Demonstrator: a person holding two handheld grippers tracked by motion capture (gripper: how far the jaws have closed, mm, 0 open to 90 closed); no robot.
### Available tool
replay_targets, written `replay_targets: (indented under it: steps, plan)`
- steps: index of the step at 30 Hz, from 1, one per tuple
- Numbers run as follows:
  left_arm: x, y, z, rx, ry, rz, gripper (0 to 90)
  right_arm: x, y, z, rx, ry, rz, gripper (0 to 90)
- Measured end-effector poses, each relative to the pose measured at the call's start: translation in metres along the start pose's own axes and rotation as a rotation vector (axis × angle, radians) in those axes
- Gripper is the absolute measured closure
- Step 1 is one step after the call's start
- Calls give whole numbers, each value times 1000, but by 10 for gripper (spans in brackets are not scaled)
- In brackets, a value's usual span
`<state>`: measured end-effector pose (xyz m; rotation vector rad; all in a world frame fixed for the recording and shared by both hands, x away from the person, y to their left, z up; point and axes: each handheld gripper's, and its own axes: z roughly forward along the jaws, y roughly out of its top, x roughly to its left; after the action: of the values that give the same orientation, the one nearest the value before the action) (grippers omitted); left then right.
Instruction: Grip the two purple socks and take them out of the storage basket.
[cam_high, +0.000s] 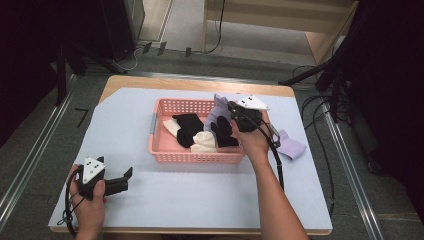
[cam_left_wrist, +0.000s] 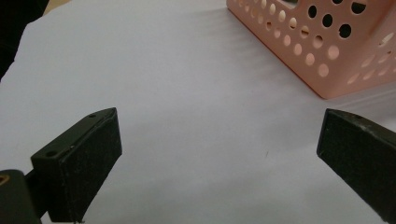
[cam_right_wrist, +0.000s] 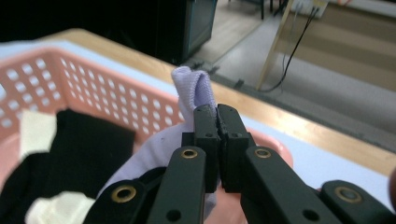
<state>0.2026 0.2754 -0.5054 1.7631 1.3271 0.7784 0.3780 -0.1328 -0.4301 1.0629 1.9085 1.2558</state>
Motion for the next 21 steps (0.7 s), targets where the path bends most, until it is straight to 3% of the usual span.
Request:
replay_targets:
  steps: [5, 9, 16, 21]
  plan:
    - [0, 0, 0, -3, 0, -2, 6, 3, 8, -11, -75, 4, 9, 886]
    - [0, 0, 0, -3, 1, -2, 6, 3, 17, -25, -173, -4, 22, 886]
    - [0, 0, 0, -4, 3, -1, 6, -4, 24, -42, -248, -21, 52, 886]
    - [0, 0, 0, -10, 4, -8, 6, -8, 28, -53, -295, -51, 43, 886]
